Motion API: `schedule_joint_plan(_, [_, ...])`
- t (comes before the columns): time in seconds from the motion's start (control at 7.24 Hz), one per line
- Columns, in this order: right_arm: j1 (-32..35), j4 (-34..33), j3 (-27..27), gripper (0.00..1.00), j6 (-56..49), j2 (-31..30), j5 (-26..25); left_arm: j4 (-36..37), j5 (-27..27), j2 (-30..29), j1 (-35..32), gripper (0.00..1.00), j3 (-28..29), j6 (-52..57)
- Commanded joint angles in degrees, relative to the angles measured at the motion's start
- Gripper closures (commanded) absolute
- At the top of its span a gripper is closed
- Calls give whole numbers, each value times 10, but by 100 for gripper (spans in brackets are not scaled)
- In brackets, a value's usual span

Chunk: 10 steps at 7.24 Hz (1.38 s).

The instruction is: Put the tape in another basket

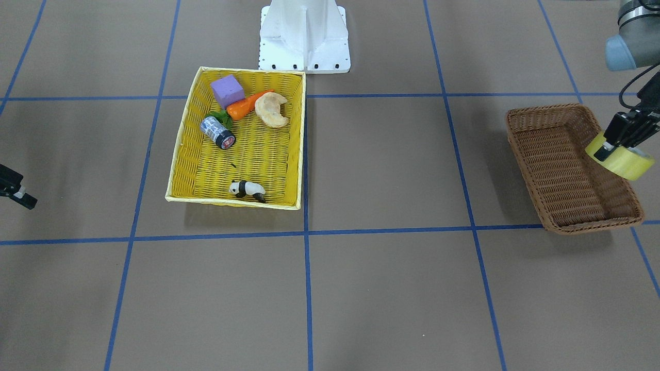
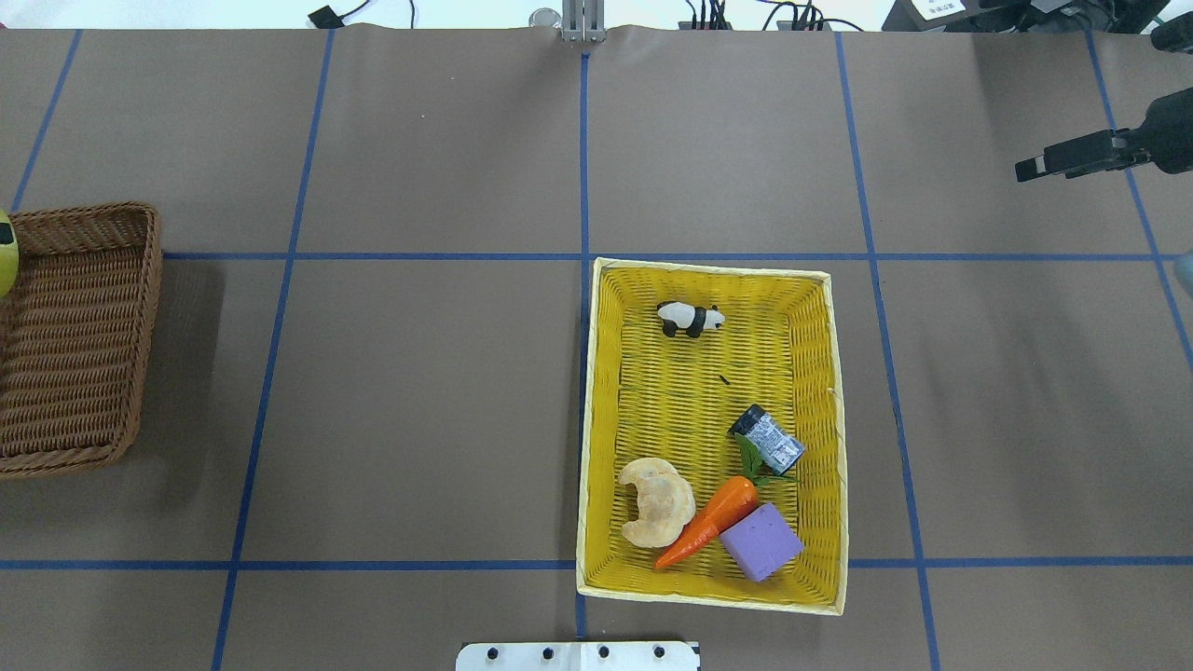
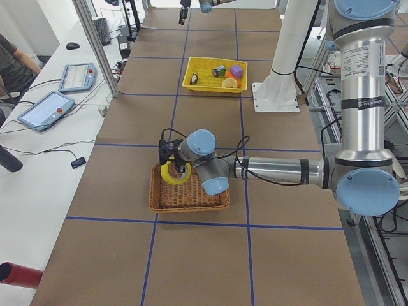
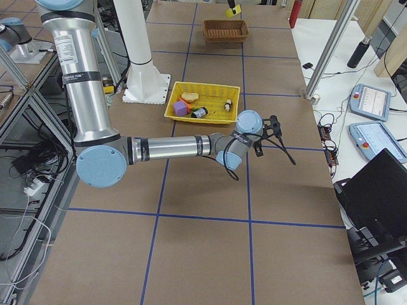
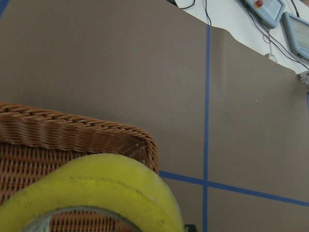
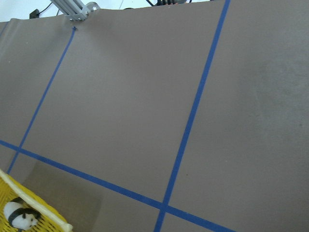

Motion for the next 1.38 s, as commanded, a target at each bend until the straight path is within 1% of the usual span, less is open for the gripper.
schedule_joint_plan(0.0, [28,-126,0,0,-170,-6,-17,117,7,0,4,100,-28,53])
schedule_joint_plan(0.14, [41,-191,0,0,-271,-13,-30,226,8,-6,16,100,-59,74])
schedule_joint_plan(0.28, [44,-234,0,0,-349,-23,-68,298,9,-7,16,100,-81,124])
schedule_joint_plan(0.41, [49,-285,0,0,-398,-22,-72,343,8,-9,19,100,-84,148])
schedule_joint_plan(0.55, [58,-343,4,0,-452,-21,-71,391,8,-26,62,100,-82,150])
schedule_joint_plan(0.69, [55,-373,13,0,-473,-20,-73,451,8,-57,78,100,-79,150])
schedule_joint_plan(0.83, [52,-383,17,0,-474,-20,-73,476,9,-72,82,100,-73,151])
schedule_joint_plan(0.97, [47,-399,18,0,-474,-18,-73,476,17,-75,99,100,-52,158])
schedule_joint_plan(1.1, [47,-401,21,0,-474,-19,-73,474,37,-75,111,100,-36,159])
schedule_joint_plan(1.24, [47,-403,25,0,-474,-22,-73,471,37,-80,115,100,-18,159])
